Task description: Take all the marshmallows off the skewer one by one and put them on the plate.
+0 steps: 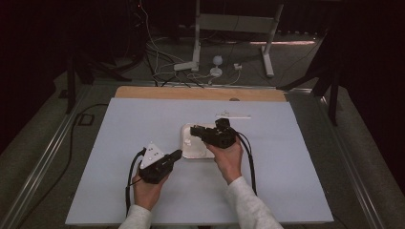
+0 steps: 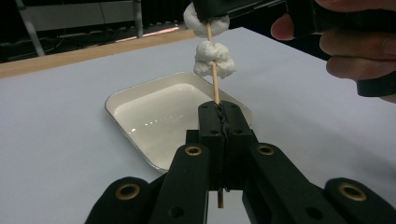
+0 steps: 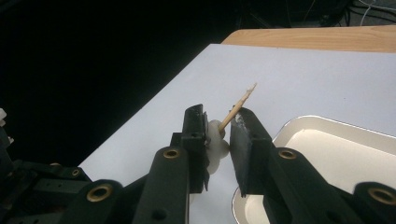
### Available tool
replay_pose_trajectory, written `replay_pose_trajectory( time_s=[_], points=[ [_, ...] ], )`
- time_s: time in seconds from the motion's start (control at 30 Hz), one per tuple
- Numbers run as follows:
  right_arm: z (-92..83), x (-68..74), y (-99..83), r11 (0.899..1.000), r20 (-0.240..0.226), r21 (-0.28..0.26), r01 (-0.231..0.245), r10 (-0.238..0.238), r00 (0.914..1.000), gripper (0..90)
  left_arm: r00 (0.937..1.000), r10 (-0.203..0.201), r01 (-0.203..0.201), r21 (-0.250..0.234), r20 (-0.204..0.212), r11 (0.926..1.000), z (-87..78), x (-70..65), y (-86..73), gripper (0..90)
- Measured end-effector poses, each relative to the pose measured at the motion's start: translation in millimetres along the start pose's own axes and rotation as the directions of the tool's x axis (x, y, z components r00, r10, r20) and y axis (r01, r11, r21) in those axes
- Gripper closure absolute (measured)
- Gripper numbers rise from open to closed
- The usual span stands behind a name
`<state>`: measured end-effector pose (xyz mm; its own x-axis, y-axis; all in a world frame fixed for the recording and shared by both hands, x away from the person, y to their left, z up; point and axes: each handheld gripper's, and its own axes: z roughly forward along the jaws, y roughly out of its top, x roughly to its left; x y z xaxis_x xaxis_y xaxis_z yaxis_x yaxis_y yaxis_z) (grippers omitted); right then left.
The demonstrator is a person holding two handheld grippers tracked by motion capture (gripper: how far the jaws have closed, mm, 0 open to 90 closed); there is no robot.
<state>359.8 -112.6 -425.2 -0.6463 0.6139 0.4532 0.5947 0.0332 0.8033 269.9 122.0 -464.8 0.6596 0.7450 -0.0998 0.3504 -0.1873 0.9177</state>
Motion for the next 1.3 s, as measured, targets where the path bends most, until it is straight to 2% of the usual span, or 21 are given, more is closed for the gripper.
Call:
replay_pose_trajectory(
  time_s=[0.1,0.13,0.17,0.27,0.43,0.5,0.53,0.57,0.67,0.7,0.73,0.8,0.83,0.87,0.9,0.93,1.0,1.03,1.1,1.2,1.3],
  points=[
    [-0.1,-1.5,0.1,1.000,-0.009,-0.006,-0.013,0.013,0.9999,77.2,1.0000,-0.001,0.001,-0.001,-0.003,1.0000,-0.6,0.3,-0.2,90.0],
    [0.1,-4.8,0.4,0.999,-0.043,0.002,-0.051,0.052,0.9977,77.3,1.0000,-0.009,0.009,-0.003,0.002,1.0000,-1.3,1.1,-0.8,90.0],
    [0.1,-4.8,0.4,0.999,-0.043,0.002,-0.051,0.052,0.9977,77.3,0.9998,-0.019,0.019,-0.006,0.008,0.9998,-2.1,2.4,-1.6,90.0],
    [-1.4,-8.3,-0.6,0.997,-0.083,0.014,-0.081,0.082,0.9932,75.2,0.9992,-0.036,0.036,-0.021,0.018,0.9991,-3.1,4.1,-2.8,90.0],
    [3.1,-7.7,-4.5,0.992,-0.123,0.062,-0.105,0.112,0.9860,67.6,0.9994,-0.024,0.025,-0.041,0.024,0.9988,-2.7,0.8,-1.3,90.0],
    [4.8,-7.7,-5.4,0.991,-0.133,0.069,-0.115,0.123,0.9835,67.7,0.9997,-0.016,0.016,-0.041,0.020,0.9990,-2.2,-0.9,-1.0,90.0],
    [6.9,-9.1,-6.4,0.985,-0.152,0.084,-0.152,0.164,0.9748,71.4,0.9997,-0.014,0.015,-0.040,0.021,0.9991,-2.0,-0.8,-1.4,90.0],
    [6.9,-9.1,-6.4,0.985,-0.152,0.084,-0.152,0.164,0.9748,71.4,0.9996,-0.016,0.017,-0.038,0.023,0.9991,-1.7,-0.4,-2.0,90.0],
    [9.3,-13.4,-6.9,0.970,-0.188,0.124,-0.211,0.231,0.9545,76.1,0.9997,-0.011,0.011,-0.030,0.023,0.9995,-0.4,-0.2,-3.6,90.0],
    [8.3,-13.8,-6.5,0.969,-0.187,0.125,-0.213,0.234,0.9542,78.1,0.9997,-0.009,0.009,-0.027,0.022,0.9996,0.2,-1.0,-3.5,90.0],
    [8.3,-13.8,-6.5,0.969,-0.187,0.125,-0.213,0.234,0.9542,78.1,0.9997,-0.003,0.004,-0.026,0.023,0.9996,0.6,-1.9,-3.2,90.0],
    [4.5,-12.7,-4.5,0.975,-0.163,0.094,-0.202,0.215,0.9628,79.1,0.9998,0.021,-0.021,-0.040,-0.004,0.9990,0.1,-6.2,-2.2,90.0],
    [2.9,-12.3,-3.2,0.978,-0.152,0.074,-0.195,0.204,0.9671,79.4,0.9997,0.025,-0.025,-0.041,-0.003,0.9988,0.0,-7.8,-1.8,90.0],
    [0.8,-11.9,-1.7,0.981,-0.134,0.056,-0.186,0.192,0.9722,79.8,0.9992,0.040,-0.040,-0.023,-0.010,0.9989,0.0,-8.8,-2.6,90.0],
    [-4.7,-13.9,0.7,0.983,-0.088,0.000,-0.185,0.184,0.9789,80.3,0.9989,0.047,-0.047,-0.022,-0.002,0.9987,-1.2,-8.6,-5.2,90.0],
    [-11.5,-21.5,4.8,0.976,-0.087,-0.038,-0.215,0.211,0.9735,81.0,0.9992,0.040,-0.040,-0.007,-0.001,0.9992,-2.2,-7.0,-7.0,90.0],
    [-30.1,-38.3,14.3,0.965,-0.044,-0.103,-0.241,0.238,0.9703,81.2,0.9999,0.012,-0.012,-0.004,-0.004,0.9999,-4.6,-1.3,-10.6,90.0],
    [-38.3,-46.6,18.7,0.963,-0.066,-0.094,-0.254,0.249,0.9663,81.1,1.0000,-0.009,0.009,-0.013,0.003,0.9999,-5.2,2.2,-10.9,90.0],
    [-52.3,-51.2,23.6,0.975,-0.001,-0.090,-0.201,0.202,0.9794,81.0,0.9996,-0.027,0.027,-0.024,0.005,0.9993,-4.2,4.6,-9.5,90.0],
    [-57.5,-53.0,23.8,0.987,0.028,-0.065,-0.149,0.151,0.9881,80.6,1.0000,-0.009,0.009,-0.014,0.001,0.9999,-1.4,0.5,-8.4,90.0],
    [-54.3,-54.9,19.9,0.989,0.032,-0.049,-0.138,0.139,0.9897,80.2,1.0000,0.000,0.000,-0.003,-0.003,1.0000,0.7,-1.2,-8.8,90.0]
  ],
)
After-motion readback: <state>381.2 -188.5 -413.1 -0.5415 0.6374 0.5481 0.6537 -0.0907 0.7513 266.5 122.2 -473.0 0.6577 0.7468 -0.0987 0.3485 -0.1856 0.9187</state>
